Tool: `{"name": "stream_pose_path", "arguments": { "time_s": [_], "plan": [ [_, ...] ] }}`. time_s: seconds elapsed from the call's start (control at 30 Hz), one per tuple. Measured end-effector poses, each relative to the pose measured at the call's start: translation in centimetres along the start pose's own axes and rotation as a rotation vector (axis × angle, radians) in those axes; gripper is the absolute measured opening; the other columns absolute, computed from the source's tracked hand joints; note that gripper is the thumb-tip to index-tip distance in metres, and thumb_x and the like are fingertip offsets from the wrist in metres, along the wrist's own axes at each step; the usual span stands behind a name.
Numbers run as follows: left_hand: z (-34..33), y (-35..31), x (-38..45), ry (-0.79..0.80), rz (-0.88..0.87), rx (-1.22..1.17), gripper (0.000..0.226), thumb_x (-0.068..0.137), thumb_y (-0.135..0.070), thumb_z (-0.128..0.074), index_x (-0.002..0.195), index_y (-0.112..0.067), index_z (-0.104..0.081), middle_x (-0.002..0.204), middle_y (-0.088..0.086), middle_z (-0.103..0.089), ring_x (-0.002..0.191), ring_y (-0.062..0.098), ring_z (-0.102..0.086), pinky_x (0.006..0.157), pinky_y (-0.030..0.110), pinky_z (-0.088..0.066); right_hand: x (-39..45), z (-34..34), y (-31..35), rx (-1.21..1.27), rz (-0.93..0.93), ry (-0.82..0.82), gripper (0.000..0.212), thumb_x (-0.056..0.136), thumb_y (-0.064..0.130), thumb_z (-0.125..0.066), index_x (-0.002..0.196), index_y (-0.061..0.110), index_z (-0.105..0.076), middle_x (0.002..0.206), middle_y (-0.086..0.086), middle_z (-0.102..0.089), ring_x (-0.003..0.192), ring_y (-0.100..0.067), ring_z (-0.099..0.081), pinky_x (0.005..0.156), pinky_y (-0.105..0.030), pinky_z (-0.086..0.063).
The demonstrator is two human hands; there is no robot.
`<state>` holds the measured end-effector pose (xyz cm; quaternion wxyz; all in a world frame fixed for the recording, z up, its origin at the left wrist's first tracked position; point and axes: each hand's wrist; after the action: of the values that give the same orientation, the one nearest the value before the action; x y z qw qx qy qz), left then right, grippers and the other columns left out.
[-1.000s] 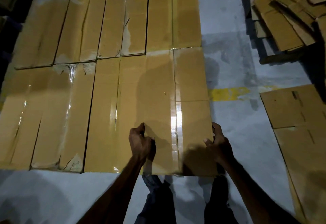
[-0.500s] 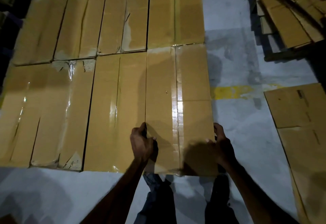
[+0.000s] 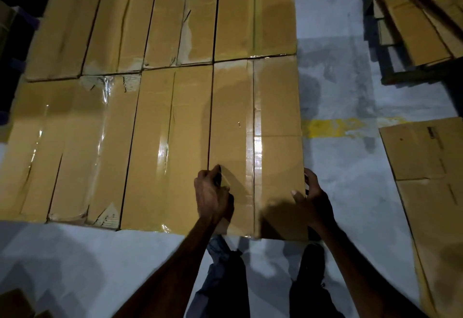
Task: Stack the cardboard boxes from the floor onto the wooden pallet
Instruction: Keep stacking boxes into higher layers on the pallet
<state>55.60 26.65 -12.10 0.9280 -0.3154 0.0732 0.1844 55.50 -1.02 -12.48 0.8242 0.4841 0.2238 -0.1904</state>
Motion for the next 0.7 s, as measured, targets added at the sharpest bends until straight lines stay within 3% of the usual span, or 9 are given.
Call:
{"name": "stream_pose_path", "arguments": {
  "time_s": [0.1, 0.23, 0.43, 0.53, 0.6, 0.7],
  "plan": [
    [1.2, 0.7, -2.4, 0.013, -0.015, 0.115, 0.064, 0.081, -0.013, -0.084, 0.141, -0.013, -0.062, 0.126, 0.011, -0.059, 0.114, 0.030, -0.053, 0.092, 0.042, -0.054, -0.8, -0.2, -0.8, -0.024, -0.055, 0.031, 0.072, 0.098, 0.017, -0.070, 0.160, 0.015, -0.034, 0.148, -0.017, -0.057, 0.132, -0.040, -0.056, 0.102, -0.041, -0.046],
    [3.0, 3.5, -6.0, 0.083, -0.141, 0.292, 0.070, 0.081, -0.022, -0.084, 0.144, -0.009, -0.058, 0.142, 0.014, -0.057, 0.129, 0.037, -0.051, 0.100, 0.047, -0.053, -3.0, -0.1, -1.6, -0.052, -0.146, 0.114, 0.072, 0.101, 0.035, -0.067, 0.161, 0.023, -0.029, 0.145, -0.014, -0.059, 0.125, -0.038, -0.059, 0.093, -0.038, -0.046],
    [3.8, 7.7, -9.5, 0.215, -0.309, 0.374, 0.094, 0.086, -0.058, -0.073, 0.159, -0.007, -0.041, 0.165, 0.019, -0.036, 0.153, 0.040, -0.032, 0.120, 0.051, -0.037, -5.7, -0.9, -3.4, -0.074, -0.232, 0.119, 0.067, 0.104, 0.043, -0.061, 0.160, 0.023, -0.033, 0.147, -0.015, -0.058, 0.127, -0.039, -0.060, 0.097, -0.045, -0.053],
    [4.2, 8.5, -9.8, 0.269, -0.374, 0.449, 0.096, 0.086, -0.041, -0.078, 0.163, -0.007, -0.031, 0.171, 0.018, -0.025, 0.158, 0.041, -0.023, 0.120, 0.056, -0.039, -5.9, -1.1, -3.8, -0.088, -0.270, 0.121, 0.071, 0.101, 0.048, -0.064, 0.160, 0.023, -0.034, 0.146, -0.015, -0.059, 0.126, -0.040, -0.061, 0.098, -0.047, -0.053],
    [4.5, 7.8, -9.6, 0.296, -0.374, 0.518, 0.095, 0.083, -0.023, -0.080, 0.163, -0.006, -0.030, 0.170, 0.018, -0.026, 0.155, 0.042, -0.028, 0.109, 0.057, -0.049, -5.9, -1.1, -3.6, -0.092, -0.275, 0.118, 0.072, 0.100, 0.047, -0.067, 0.159, 0.022, -0.036, 0.143, -0.016, -0.060, 0.124, -0.040, -0.061, 0.097, -0.047, -0.053],
    [5.1, 6.2, -8.8, 0.295, -0.342, 0.599, 0.098, 0.074, -0.013, -0.083, 0.159, -0.005, -0.035, 0.165, 0.017, -0.034, 0.147, 0.040, -0.038, 0.094, 0.053, -0.056, -5.8, -1.1, -3.7, -0.071, -0.274, 0.106, 0.070, 0.096, 0.040, -0.073, 0.156, 0.019, -0.042, 0.140, -0.016, -0.061, 0.122, -0.039, -0.061, 0.092, -0.040, -0.051]
  ]
}}
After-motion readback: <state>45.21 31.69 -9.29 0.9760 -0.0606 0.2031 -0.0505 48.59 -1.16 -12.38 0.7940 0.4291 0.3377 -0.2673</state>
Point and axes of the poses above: each hand's wrist, its own x-axis towards the middle knuckle, its own z-axis out of the back of the hand, y = z × x
